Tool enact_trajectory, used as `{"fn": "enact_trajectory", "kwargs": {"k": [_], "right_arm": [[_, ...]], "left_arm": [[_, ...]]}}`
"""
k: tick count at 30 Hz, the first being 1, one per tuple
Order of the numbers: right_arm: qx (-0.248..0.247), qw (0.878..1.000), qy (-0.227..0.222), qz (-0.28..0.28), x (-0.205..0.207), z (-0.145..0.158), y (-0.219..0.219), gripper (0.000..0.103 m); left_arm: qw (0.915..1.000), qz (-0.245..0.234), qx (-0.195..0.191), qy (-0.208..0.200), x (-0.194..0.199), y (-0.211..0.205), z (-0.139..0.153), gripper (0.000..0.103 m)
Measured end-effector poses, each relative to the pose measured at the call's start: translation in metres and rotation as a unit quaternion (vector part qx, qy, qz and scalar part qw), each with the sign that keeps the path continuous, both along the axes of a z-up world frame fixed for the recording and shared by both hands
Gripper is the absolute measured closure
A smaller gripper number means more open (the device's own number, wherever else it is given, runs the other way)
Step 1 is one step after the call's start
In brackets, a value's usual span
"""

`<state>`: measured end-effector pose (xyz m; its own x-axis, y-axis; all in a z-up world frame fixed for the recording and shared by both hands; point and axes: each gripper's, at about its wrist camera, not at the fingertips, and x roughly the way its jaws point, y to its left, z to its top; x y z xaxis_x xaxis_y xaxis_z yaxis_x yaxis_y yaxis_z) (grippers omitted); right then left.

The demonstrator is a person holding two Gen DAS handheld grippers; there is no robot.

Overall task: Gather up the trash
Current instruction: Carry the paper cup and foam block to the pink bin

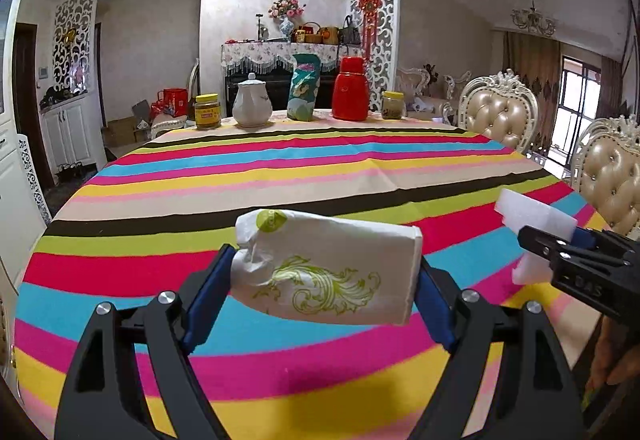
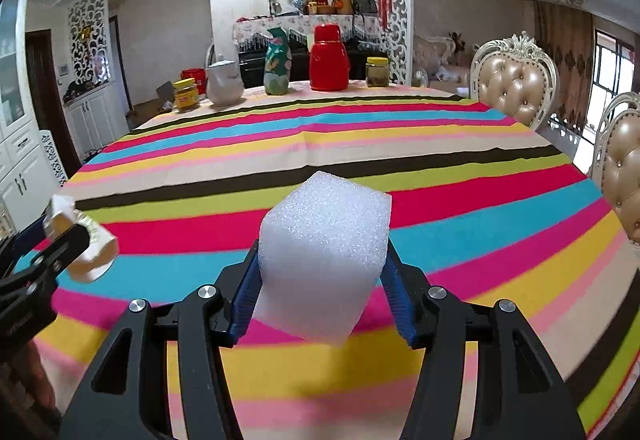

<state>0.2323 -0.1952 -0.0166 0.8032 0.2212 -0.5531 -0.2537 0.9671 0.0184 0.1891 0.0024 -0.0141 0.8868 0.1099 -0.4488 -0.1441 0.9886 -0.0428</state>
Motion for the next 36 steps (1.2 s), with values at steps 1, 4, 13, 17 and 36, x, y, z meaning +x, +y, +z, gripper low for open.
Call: {"fn": "enact_trajectory", "kwargs": {"k": [1, 4, 13, 17, 36], "right_arm": [[0.002, 1.000, -0.004, 0.002, -0.013, 0.002, -0.004, 0.049], [0.007, 1.000, -0.019, 0.005, -0.055, 0.007, -0.016, 0.049], [0.036, 0.998, -0.042, -0.006, -0.123, 0.010, -0.056, 0.048], [0.035, 0.998, -0.057, -0.012, -0.139, 0.013, -0.067, 0.048], [0.032, 0.995, -0.076, -0.059, -0.187, 0.001, -0.137, 0.048]], "left_arm": [[1.0000, -0.005, 0.000, -0.002, -0.007, -0.003, 0.000, 0.022], [0.9996, -0.025, 0.008, -0.011, -0.032, -0.017, 0.002, 0.022], [0.9961, -0.079, 0.019, -0.033, -0.082, -0.055, 0.004, 0.022], [0.9947, -0.095, 0.021, -0.032, -0.089, -0.070, 0.002, 0.022], [0.9820, -0.175, 0.044, -0.055, -0.098, -0.138, 0.004, 0.022]]}}
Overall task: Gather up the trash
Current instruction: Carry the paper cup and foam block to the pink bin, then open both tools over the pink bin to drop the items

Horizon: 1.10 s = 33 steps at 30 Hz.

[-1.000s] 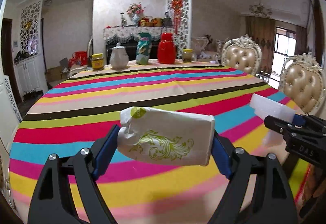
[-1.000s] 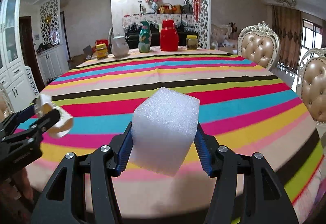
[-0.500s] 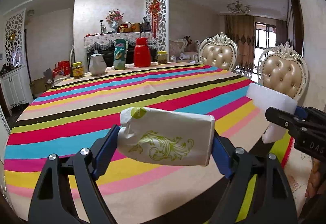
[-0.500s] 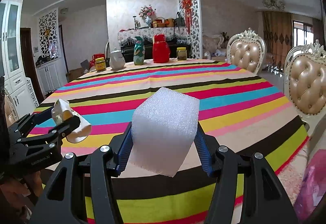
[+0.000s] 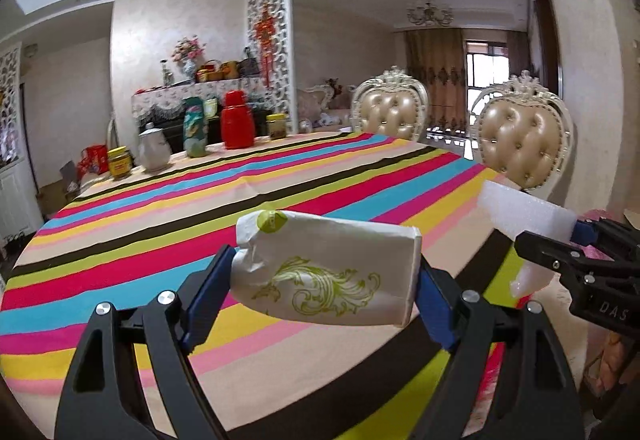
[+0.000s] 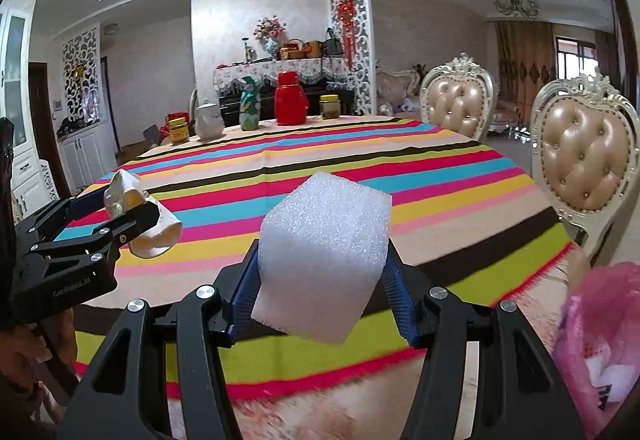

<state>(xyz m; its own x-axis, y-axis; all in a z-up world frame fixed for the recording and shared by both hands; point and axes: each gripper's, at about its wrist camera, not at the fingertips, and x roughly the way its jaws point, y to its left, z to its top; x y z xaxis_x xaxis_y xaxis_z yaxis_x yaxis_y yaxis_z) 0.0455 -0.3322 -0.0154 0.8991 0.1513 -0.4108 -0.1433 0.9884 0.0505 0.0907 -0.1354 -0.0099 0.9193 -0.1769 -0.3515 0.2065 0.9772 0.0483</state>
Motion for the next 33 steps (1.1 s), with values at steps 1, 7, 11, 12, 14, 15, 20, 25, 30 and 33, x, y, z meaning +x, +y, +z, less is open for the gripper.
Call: {"fn": "enact_trajectory", "kwargs": {"k": [1, 7, 11, 12, 14, 15, 20, 25, 30, 33], "right_arm": [[0.000, 1.000, 0.000, -0.004, -0.002, 0.000, -0.004, 0.048], [-0.001, 0.999, -0.006, -0.036, -0.022, -0.001, -0.039, 0.048], [-0.007, 0.998, -0.010, -0.069, -0.037, -0.001, -0.067, 0.048], [-0.007, 0.997, -0.011, -0.078, -0.042, -0.001, -0.074, 0.048], [-0.006, 0.996, -0.013, -0.093, -0.047, 0.001, -0.087, 0.048], [-0.007, 0.995, -0.015, -0.103, -0.052, 0.001, -0.096, 0.048], [-0.023, 0.989, -0.020, -0.145, -0.072, 0.003, -0.127, 0.048], [-0.048, 0.979, -0.013, -0.196, -0.091, 0.003, -0.167, 0.047], [-0.072, 0.973, 0.011, -0.220, -0.107, -0.004, -0.202, 0.048], [-0.073, 0.968, 0.016, -0.238, -0.117, -0.008, -0.220, 0.048]], "left_arm": [[1.0000, -0.006, 0.000, -0.001, -0.001, -0.006, 0.000, 0.022], [0.9986, -0.052, 0.004, -0.004, -0.005, -0.045, -0.001, 0.022], [0.9959, -0.090, 0.007, 0.000, -0.006, -0.075, -0.001, 0.022], [0.9951, -0.098, 0.009, -0.001, -0.007, -0.083, -0.001, 0.022], [0.9932, -0.116, 0.012, -0.004, -0.010, -0.100, 0.000, 0.022], [0.9924, -0.123, 0.013, -0.006, -0.010, -0.106, 0.001, 0.022], [0.9847, -0.173, 0.020, -0.012, -0.016, -0.151, -0.001, 0.022], [0.9746, -0.222, 0.023, -0.009, -0.020, -0.195, -0.004, 0.022], [0.9605, -0.278, 0.014, 0.006, -0.023, -0.236, -0.009, 0.022], [0.9533, -0.302, 0.012, 0.013, -0.025, -0.259, -0.012, 0.022]]}}
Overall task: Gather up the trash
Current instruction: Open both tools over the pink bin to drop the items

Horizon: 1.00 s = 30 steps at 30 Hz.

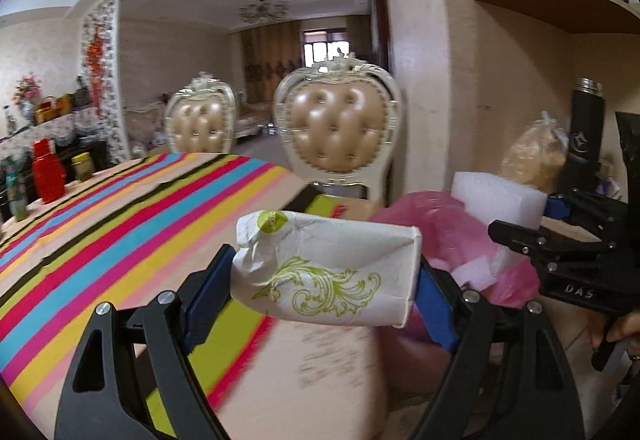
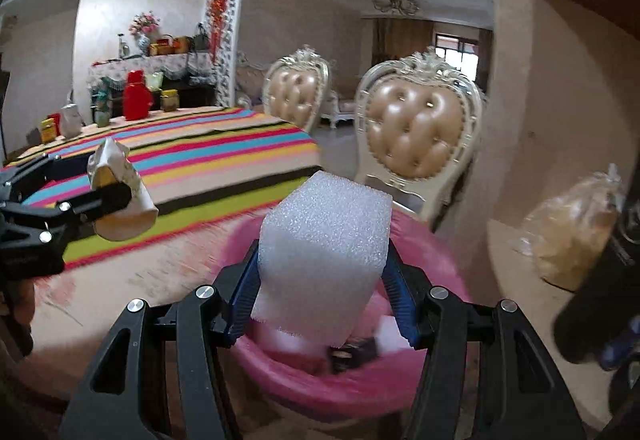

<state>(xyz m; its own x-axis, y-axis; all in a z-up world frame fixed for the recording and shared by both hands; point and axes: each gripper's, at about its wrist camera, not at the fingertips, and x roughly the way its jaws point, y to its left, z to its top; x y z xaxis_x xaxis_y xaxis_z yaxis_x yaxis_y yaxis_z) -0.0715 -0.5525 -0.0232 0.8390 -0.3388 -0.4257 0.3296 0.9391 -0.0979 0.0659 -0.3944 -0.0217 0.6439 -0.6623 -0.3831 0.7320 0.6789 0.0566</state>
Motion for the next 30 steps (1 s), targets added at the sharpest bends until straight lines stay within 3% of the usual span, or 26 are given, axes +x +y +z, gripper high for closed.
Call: {"fn": "enact_trajectory", "kwargs": {"k": [6, 12, 16, 20, 25, 28, 30], "right_arm": [[0.027, 0.999, -0.010, -0.036, -0.022, -0.004, -0.037, 0.047], [0.035, 0.998, -0.014, -0.041, -0.026, -0.007, -0.044, 0.047], [0.040, 0.998, -0.012, -0.041, -0.024, -0.009, -0.046, 0.046], [0.047, 0.998, -0.010, -0.037, -0.020, -0.013, -0.047, 0.046], [0.056, 0.998, -0.013, -0.025, -0.001, -0.015, -0.042, 0.043], [0.053, 0.998, -0.015, -0.027, 0.017, -0.016, -0.042, 0.025], [0.053, 0.998, -0.015, -0.044, 0.022, -0.014, -0.041, 0.024]], "left_arm": [[0.9988, -0.045, 0.009, 0.015, -0.002, -0.055, -0.007, 0.022], [0.9935, -0.103, 0.008, 0.049, 0.014, -0.110, -0.008, 0.021], [0.9904, -0.127, 0.012, 0.053, 0.026, -0.135, -0.007, 0.008], [0.9929, -0.109, -0.008, 0.047, 0.035, -0.123, 0.004, 0.005], [0.9983, -0.046, -0.026, 0.026, 0.050, -0.071, 0.024, 0.005], [0.9997, -0.010, -0.016, 0.014, 0.055, -0.040, 0.027, 0.005], [0.9998, 0.016, -0.008, 0.012, 0.058, -0.016, 0.026, 0.005]]}}
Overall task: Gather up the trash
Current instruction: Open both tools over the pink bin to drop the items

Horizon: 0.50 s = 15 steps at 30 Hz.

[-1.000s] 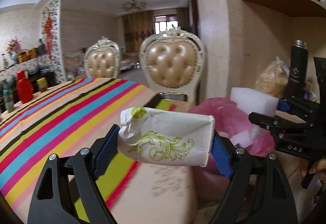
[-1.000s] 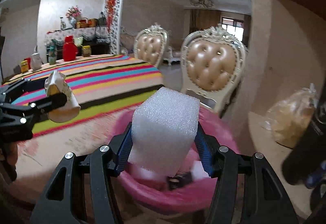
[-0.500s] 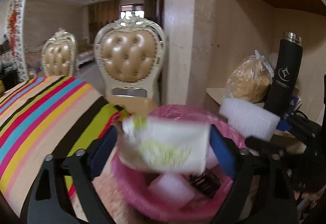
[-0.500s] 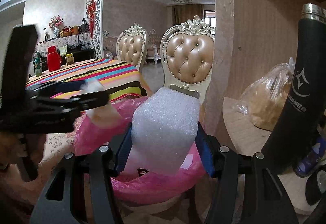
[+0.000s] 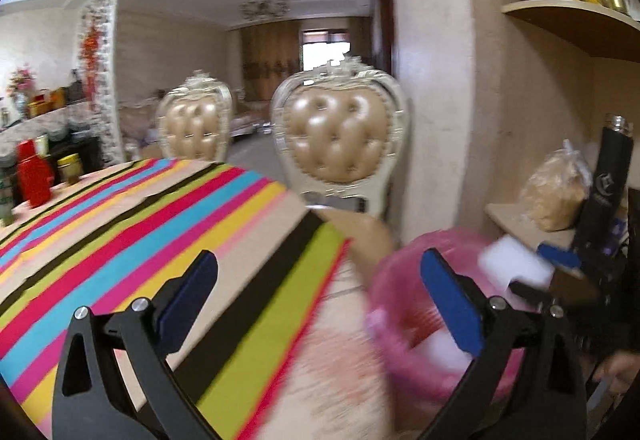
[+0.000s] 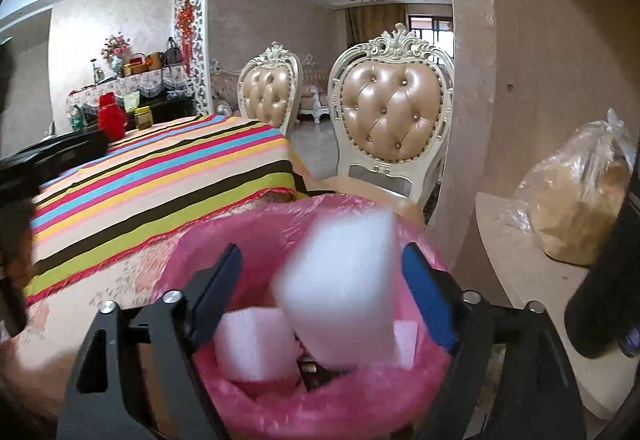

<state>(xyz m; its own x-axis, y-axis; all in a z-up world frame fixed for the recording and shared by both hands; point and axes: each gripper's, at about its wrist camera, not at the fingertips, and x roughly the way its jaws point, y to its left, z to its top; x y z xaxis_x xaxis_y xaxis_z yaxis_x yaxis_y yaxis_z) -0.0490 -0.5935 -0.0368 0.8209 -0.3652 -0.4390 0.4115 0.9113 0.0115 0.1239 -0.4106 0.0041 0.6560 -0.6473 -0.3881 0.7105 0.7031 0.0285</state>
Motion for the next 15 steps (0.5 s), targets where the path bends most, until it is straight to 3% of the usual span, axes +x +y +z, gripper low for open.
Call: {"fn": "enact_trajectory", "kwargs": {"k": [9, 12, 15], "right_arm": [[-0.003, 0.998, -0.040, -0.056, -0.019, 0.037, 0.024, 0.018], [0.003, 0.997, -0.041, -0.062, -0.024, 0.051, 0.035, 0.018], [-0.015, 0.997, -0.029, -0.076, -0.027, 0.058, 0.054, 0.018]], "left_arm": [[0.9988, 0.015, 0.014, -0.045, -0.010, 0.077, 0.002, 0.005], [0.9994, -0.005, 0.006, -0.034, -0.012, 0.088, 0.000, 0.005], [0.9992, -0.012, 0.028, -0.025, -0.014, 0.088, -0.004, 0.005]]}}
